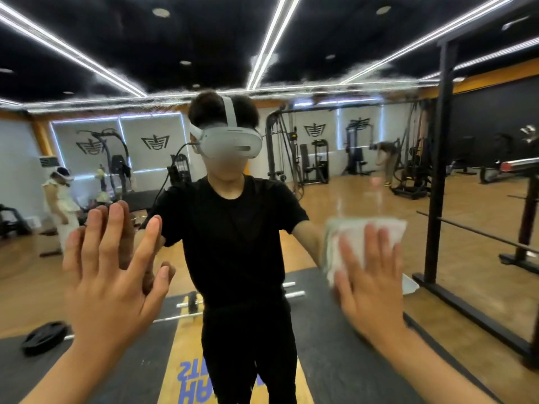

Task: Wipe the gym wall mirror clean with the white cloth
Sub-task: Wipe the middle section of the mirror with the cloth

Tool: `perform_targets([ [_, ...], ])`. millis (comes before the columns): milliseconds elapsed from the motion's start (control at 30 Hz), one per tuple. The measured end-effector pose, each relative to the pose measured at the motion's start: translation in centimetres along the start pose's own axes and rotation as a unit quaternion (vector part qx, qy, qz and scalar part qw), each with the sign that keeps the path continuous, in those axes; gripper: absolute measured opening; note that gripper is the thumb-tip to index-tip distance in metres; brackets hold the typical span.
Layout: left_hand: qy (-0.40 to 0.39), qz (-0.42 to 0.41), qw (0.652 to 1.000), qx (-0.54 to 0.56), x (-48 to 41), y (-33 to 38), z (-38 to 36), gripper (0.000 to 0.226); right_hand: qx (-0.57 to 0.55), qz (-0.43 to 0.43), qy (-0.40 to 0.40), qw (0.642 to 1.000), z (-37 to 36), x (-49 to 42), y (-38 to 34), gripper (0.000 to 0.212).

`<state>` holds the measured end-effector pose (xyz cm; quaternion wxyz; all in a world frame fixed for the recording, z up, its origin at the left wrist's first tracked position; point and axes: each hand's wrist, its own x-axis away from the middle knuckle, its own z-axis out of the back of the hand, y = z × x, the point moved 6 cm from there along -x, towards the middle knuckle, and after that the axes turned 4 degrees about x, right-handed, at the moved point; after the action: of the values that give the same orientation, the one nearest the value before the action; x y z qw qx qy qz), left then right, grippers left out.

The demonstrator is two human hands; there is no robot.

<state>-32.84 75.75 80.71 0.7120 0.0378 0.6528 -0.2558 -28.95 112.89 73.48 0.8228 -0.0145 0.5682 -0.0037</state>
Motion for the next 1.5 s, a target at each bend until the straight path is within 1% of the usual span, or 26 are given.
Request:
perform_targets([
  [67,-0.008,0.001,1.0,0.003,0.2,-0.4,-0.4,0.066,-0.013,-0.074,0.067,0.995,2.9,-8.3,2.0,0.058],
  [100,-0.019,0.009,1.0,0.007,0.3,-0.7,-0.8,0.067,-0.02,-0.1,0.086,0.991,4.3,-12.4,2.7,0.058],
  [167,-0.034,0.021,0.999,0.014,0.4,-1.0,-1.2,0.069,-0.01,-0.128,0.111,0.985,6.4,-17.5,3.5,0.059],
  [200,-0.031,0.021,0.999,0.013,0.3,-0.8,-1.0,0.07,-0.005,-0.125,0.119,0.985,6.6,-18.0,3.5,0.059],
  [267,-0.011,0.006,1.0,0.007,0.1,-0.4,-0.5,0.068,-0.001,-0.114,0.116,0.987,5.3,-15.0,2.8,0.058],
  [333,-0.009,0.002,1.0,0.001,0.2,-0.3,-0.7,0.068,-0.009,-0.101,0.09,0.991,2.7,-7.7,1.2,0.058],
  [433,-0.027,0.014,1.0,0.0,0.4,-0.8,-1.3,0.069,-0.006,-0.062,-0.018,0.998,-1.4,4.2,-0.2,0.059],
  [467,-0.023,0.011,1.0,-0.001,0.4,-0.5,-1.1,0.069,0.008,-0.052,-0.045,0.998,-1.9,6.0,0.3,0.059],
  [500,-0.014,0.007,1.0,-0.004,0.2,-0.2,-0.7,0.067,0.021,-0.041,-0.055,0.997,-2.0,6.1,1.1,0.059],
  [567,0.004,-0.006,1.0,-0.006,-0.1,0.4,0.0,0.063,0.03,-0.051,-0.03,0.998,-0.8,2.1,2.2,0.059],
  [633,0.013,-0.004,1.0,-0.011,-0.4,0.6,0.2,0.06,0.012,-0.105,0.027,0.994,1.7,-4.9,2.3,0.06],
  [700,0.01,0.002,1.0,-0.018,-0.3,0.4,0.0,0.059,-0.014,-0.149,0.066,0.987,4.2,-11.5,1.0,0.061],
  [767,0.004,0.005,1.0,-0.016,-0.2,0.3,-0.1,0.06,-0.019,-0.158,0.08,0.984,5.6,-16.3,-1.9,0.061],
  [833,0.002,0.01,1.0,-0.014,-0.2,0.4,0.0,0.061,-0.028,-0.135,0.082,0.987,6.2,-18.9,-6.4,0.061],
  [867,0.0,0.011,1.0,-0.012,-0.3,0.4,0.0,0.06,-0.025,-0.11,0.084,0.99,6.2,-19.6,-9.3,0.061],
  [933,-0.001,0.011,1.0,-0.012,-0.4,0.4,0.1,0.061,-0.019,-0.037,0.074,0.996,5.7,-19.7,-15.6,0.06],
  [1000,-0.002,0.005,1.0,-0.015,-0.3,0.1,0.2,0.063,-0.018,0.055,0.06,0.996,4.9,-18.7,-21.5,0.058],
  [1067,-0.001,0.0,1.0,-0.018,-0.2,0.0,0.4,0.065,-0.007,0.137,0.044,0.99,4.5,-17.7,-24.5,0.057],
  [1133,0.001,-0.008,1.0,-0.025,-0.2,0.0,0.6,0.067,0.014,0.201,0.034,0.979,4.5,-17.6,-23.2,0.058],
  [1167,0.002,-0.013,1.0,-0.025,-0.2,0.0,0.6,0.067,0.021,0.215,0.038,0.976,4.8,-17.8,-21.2,0.058],
  [1200,0.004,-0.014,1.0,-0.023,-0.2,0.1,0.6,0.068,0.026,0.211,0.043,0.976,5.0,-18.0,-18.5,0.058],
  [1267,0.008,-0.013,1.0,-0.013,-0.3,0.2,0.6,0.069,0.041,0.15,0.053,0.986,5.5,-18.1,-11.3,0.058],
  [1367,0.01,-0.009,1.0,-0.003,-0.4,0.5,0.4,0.07,0.052,0.014,0.053,0.997,6.3,-16.4,-0.4,0.06],
  [1433,0.014,-0.009,1.0,-0.006,-0.4,0.6,0.3,0.068,0.038,-0.049,0.045,0.997,6.5,-15.2,3.2,0.059],
  [1500,0.013,-0.009,1.0,-0.014,-0.3,0.6,0.1,0.066,0.016,-0.114,0.053,0.992,6.1,-14.6,2.9,0.059],
])
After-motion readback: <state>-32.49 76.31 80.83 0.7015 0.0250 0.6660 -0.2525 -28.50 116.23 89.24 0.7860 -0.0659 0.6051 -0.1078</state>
